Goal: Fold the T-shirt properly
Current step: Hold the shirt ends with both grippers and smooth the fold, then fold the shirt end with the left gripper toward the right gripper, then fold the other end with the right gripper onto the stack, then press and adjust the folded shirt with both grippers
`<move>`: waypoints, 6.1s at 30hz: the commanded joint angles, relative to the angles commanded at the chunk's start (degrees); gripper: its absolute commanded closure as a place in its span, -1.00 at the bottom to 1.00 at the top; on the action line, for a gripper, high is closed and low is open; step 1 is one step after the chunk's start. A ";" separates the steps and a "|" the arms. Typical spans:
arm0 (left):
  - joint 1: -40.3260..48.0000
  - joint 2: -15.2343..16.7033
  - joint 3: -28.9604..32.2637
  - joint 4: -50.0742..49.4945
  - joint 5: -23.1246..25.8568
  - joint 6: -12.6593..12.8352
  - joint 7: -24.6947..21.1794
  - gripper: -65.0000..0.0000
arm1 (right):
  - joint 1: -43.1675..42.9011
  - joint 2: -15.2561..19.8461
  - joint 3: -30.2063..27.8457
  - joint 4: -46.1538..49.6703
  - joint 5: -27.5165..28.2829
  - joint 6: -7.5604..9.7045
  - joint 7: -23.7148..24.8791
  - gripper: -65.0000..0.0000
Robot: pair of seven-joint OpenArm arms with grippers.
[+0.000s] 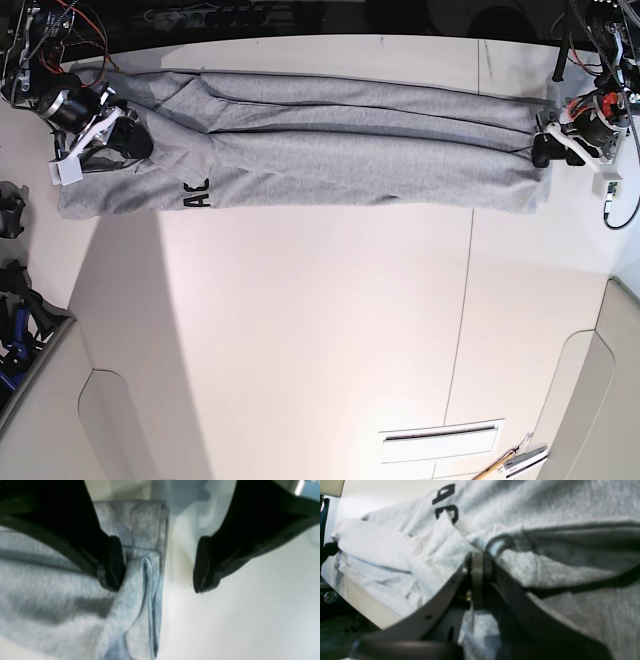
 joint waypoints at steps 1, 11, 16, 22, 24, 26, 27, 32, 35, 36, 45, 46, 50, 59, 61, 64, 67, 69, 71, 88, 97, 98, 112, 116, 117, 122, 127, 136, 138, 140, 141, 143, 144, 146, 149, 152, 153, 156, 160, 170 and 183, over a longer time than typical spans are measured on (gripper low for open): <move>-0.02 -0.02 0.02 -1.42 -1.18 -1.11 0.28 -0.40 | 0.00 0.00 0.00 0.00 -0.02 -0.02 0.00 1.00; 0.04 0.00 0.02 -4.31 -14.34 -12.06 12.68 -0.40 | 0.00 0.00 0.00 0.00 2.36 0.00 -0.02 1.00; 0.15 0.00 0.02 -4.31 -14.88 -12.06 13.22 -0.31 | 0.00 0.00 0.00 0.00 2.38 0.00 0.00 1.00; 0.13 0.00 0.07 -4.31 -18.01 -12.06 13.18 0.68 | 0.00 0.00 0.00 0.00 4.11 0.00 -0.04 1.00; 0.13 -0.02 0.07 -4.28 -18.23 -12.06 12.04 1.00 | 0.00 0.00 0.00 0.02 5.20 0.00 -0.07 1.00; 0.11 -0.04 0.04 -4.28 -17.99 -12.06 10.43 1.00 | 0.02 0.02 0.00 0.04 5.64 -0.02 -0.11 1.00; 0.09 -0.07 0.04 -4.24 -17.16 -12.06 8.79 1.00 | 0.00 0.00 0.00 0.13 6.03 -0.02 -0.42 1.00; -0.04 -0.04 -3.06 -1.90 -6.80 -10.38 -1.38 1.00 | 0.00 0.00 0.24 0.98 10.16 0.00 -3.26 1.00; -0.02 -0.07 -5.88 1.09 -3.85 -10.40 -1.33 1.00 | 0.02 0.00 0.33 1.01 12.48 0.00 -3.28 1.00; -0.04 -0.07 -6.69 2.16 -3.48 -10.40 -1.31 1.00 | 0.02 0.00 0.33 1.09 12.90 0.02 -3.28 1.00; 1.44 0.50 -8.17 18.21 -6.51 -8.48 4.72 1.00 | 0.09 -0.02 0.39 3.72 11.67 0.24 -3.21 1.00; 1.42 0.96 -8.07 20.33 -7.65 -8.44 5.75 1.00 | 0.15 -0.02 0.39 3.72 11.26 0.22 -3.08 1.00; 1.42 3.41 -3.69 27.54 -12.35 -8.48 8.09 1.00 | 0.17 -0.02 0.44 3.72 11.15 0.22 -2.80 1.00; 1.22 10.23 18.60 28.37 -5.75 -8.72 5.73 1.00 | 0.28 -0.02 0.44 3.72 8.94 0.22 -1.46 1.00; 1.22 11.82 22.71 27.96 -3.56 -8.70 5.70 1.00 | 0.33 -0.02 0.44 3.69 8.74 0.20 -1.51 1.00; 1.22 12.55 27.96 26.97 -1.68 -8.72 5.70 0.97 | 0.68 -0.04 0.44 3.72 8.04 0.20 -1.51 1.00; 1.25 12.55 31.63 26.69 -0.17 -8.72 5.66 0.32 | 1.09 -0.02 1.33 3.72 6.32 0.15 -1.53 1.00; 1.27 12.55 32.85 26.69 -0.22 -8.70 5.22 0.01 | 1.07 0.00 2.95 3.69 5.73 0.15 -1.75 0.80; 1.25 12.57 33.40 26.69 -0.72 -8.70 5.03 -0.01 | 1.07 0.00 5.68 3.69 5.73 0.15 -2.21 0.26; 1.25 12.68 33.40 26.69 -4.11 -8.70 3.76 -0.01 | 0.48 0.31 -1.84 -2.43 4.50 0.17 -2.14 -0.26; 1.25 12.68 33.38 26.69 -4.11 -8.68 3.80 -0.01 | 0.48 -1.62 -7.76 -2.58 4.22 0.17 -1.40 -0.24; 1.25 12.68 33.38 26.69 -4.11 -8.70 3.80 -0.01 | 0.50 -1.62 -7.72 -2.56 3.74 0.20 -0.92 -0.15; 1.29 12.63 24.98 31.61 -3.61 -8.68 7.28 -0.01 | 2.08 2.38 5.03 -1.49 -0.02 0.20 1.22 1.00; 2.95 12.66 19.93 31.54 -3.65 -8.46 7.63 -0.01 | 2.14 8.92 8.98 -1.11 2.78 0.20 0.81 1.00; 3.76 12.66 19.65 31.50 -3.61 -8.48 7.65 -0.01 | 2.29 10.43 9.66 -0.92 2.75 0.20 0.63 1.00; 6.71 12.72 20.81 25.64 -3.69 -8.48 5.33 -0.01 | 6.23 15.23 10.56 2.36 6.19 0.24 -6.47 1.00; 6.05 12.90 25.51 15.28 -3.87 -8.48 0.13 -0.01 | 8.70 15.23 9.40 12.20 6.43 0.22 -7.15 1.00; 2.01 21.24 30.71 9.66 -3.63 -8.50 0.42 -0.01 | 8.74 13.88 -13.99 31.56 -1.79 -0.63 -7.74 1.00; 1.86 22.53 30.71 9.66 -3.63 -8.50 0.61 -0.01 | 8.74 11.76 -21.00 32.04 -4.55 -0.63 -7.41 1.00; 1.90 22.67 30.71 9.66 -3.67 -8.48 1.33 -0.01 | 8.74 9.29 -27.58 30.73 -9.18 -0.66 -6.38 1.00; 1.88 22.67 30.71 9.66 -3.65 -8.50 2.16 -0.01 | 8.74 8.26 -30.58 29.46 -11.17 -0.66 -4.94 1.00; 1.90 22.67 30.71 9.68 -3.67 -8.55 4.11 -0.01 | 8.74 6.71 -35.93 26.58 -14.53 -0.66 -0.98 0.37; 1.90 22.67 30.71 9.70 -3.80 -9.05 5.14 -0.01 | 8.74 6.05 -38.21 25.29 -16.15 -0.66 1.75 0.03; 1.95 22.64 30.71 9.81 -4.17 -10.29 7.65 -0.01 | 8.74 4.87 -41.90 23.98 -19.80 -0.66 6.29 -0.27; 2.23 22.08 30.71 9.90 -5.14 -10.27 10.71 -0.01 | 9.57 2.69 -44.54 24.02 -22.40 -0.66 7.41 -0.27; 2.25 19.89 30.69 10.43 -6.91 -10.25 10.69 0.00 | 12.00 1.73 -44.61 24.04 -23.65 -0.72 7.06 -0.27; 2.27 18.99 30.69 11.10 -6.91 -10.25 10.69 0.01 | 12.81 1.73 -44.57 24.04 -24.20 -0.90 6.47 -0.27; 2.75 16.33 30.69 14.99 -6.84 -10.23 10.67 0.39 | 15.15 1.75 -43.32 24.06 -26.27 -1.40 4.48 -0.27; 4.42 14.51 30.69 23.69 -6.25 -8.81 10.69 0.70 | 16.24 1.75 -35.78 24.04 -26.36 -3.19 4.63 -0.27; 6.93 15.26 34.38 33.94 -6.73 -7.50 6.45 0.76 | 16.22 2.05 -20.15 22.12 -25.55 -5.29 6.19 0.56; 4.87 26.45 49.53 26.10 18.99 -2.54 -3.41 0.76 | 17.14 0.70 -20.26 6.67 -21.94 -5.09 9.14 1.00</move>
